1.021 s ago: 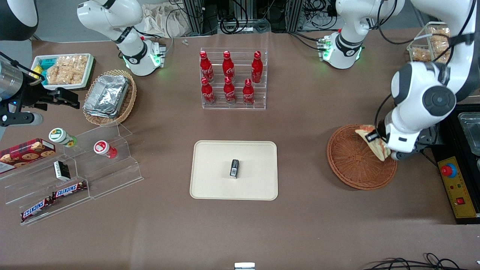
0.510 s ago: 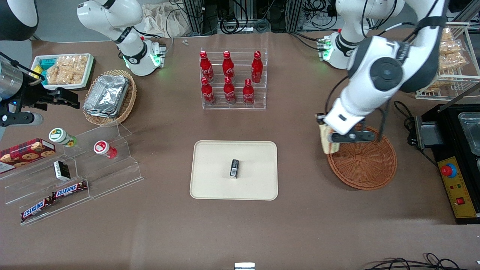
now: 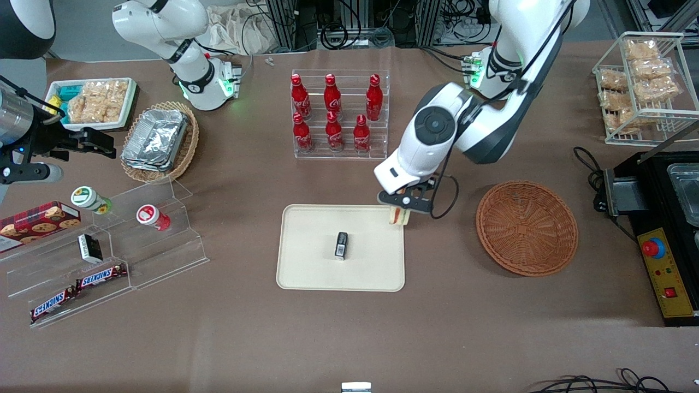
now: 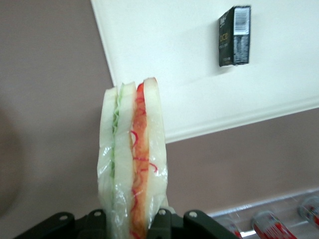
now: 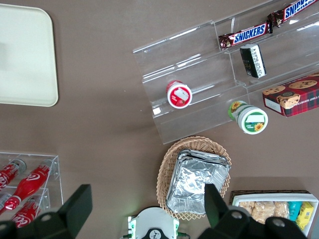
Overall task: Place sandwich from basket to tray
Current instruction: 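Carry the sandwich over the white tray beside the black box, then lower the sandwich onto the tray and open the left gripper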
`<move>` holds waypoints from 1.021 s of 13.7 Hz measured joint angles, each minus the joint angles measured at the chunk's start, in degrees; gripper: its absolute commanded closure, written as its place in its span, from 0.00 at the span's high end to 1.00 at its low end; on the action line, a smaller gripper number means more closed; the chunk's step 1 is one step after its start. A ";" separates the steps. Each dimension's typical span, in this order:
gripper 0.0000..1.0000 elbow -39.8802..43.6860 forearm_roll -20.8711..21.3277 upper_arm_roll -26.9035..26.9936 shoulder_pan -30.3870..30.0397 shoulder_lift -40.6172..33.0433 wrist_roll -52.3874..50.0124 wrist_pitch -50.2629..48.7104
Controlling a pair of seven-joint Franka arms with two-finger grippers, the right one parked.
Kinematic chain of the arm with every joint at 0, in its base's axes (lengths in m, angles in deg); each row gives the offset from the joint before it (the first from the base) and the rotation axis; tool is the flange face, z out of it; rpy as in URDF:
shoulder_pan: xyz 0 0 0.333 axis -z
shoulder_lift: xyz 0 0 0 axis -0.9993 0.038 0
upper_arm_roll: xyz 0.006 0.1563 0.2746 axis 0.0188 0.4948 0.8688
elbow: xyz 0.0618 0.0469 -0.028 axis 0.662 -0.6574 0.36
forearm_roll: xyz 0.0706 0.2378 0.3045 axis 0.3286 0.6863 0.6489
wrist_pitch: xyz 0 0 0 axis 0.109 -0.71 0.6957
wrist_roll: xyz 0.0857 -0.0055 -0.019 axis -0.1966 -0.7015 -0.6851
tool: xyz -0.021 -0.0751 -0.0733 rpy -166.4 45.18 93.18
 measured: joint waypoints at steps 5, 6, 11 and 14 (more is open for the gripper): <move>0.00 0.67 9.47 0.11 0.00 9.61 -7.19 12.24; 0.00 1.15 11.49 0.12 0.00 10.88 -9.06 13.58; 0.58 5.59 14.70 0.32 0.00 15.25 -12.41 13.96; 1.00 8.45 14.79 0.39 0.00 18.04 -12.51 13.96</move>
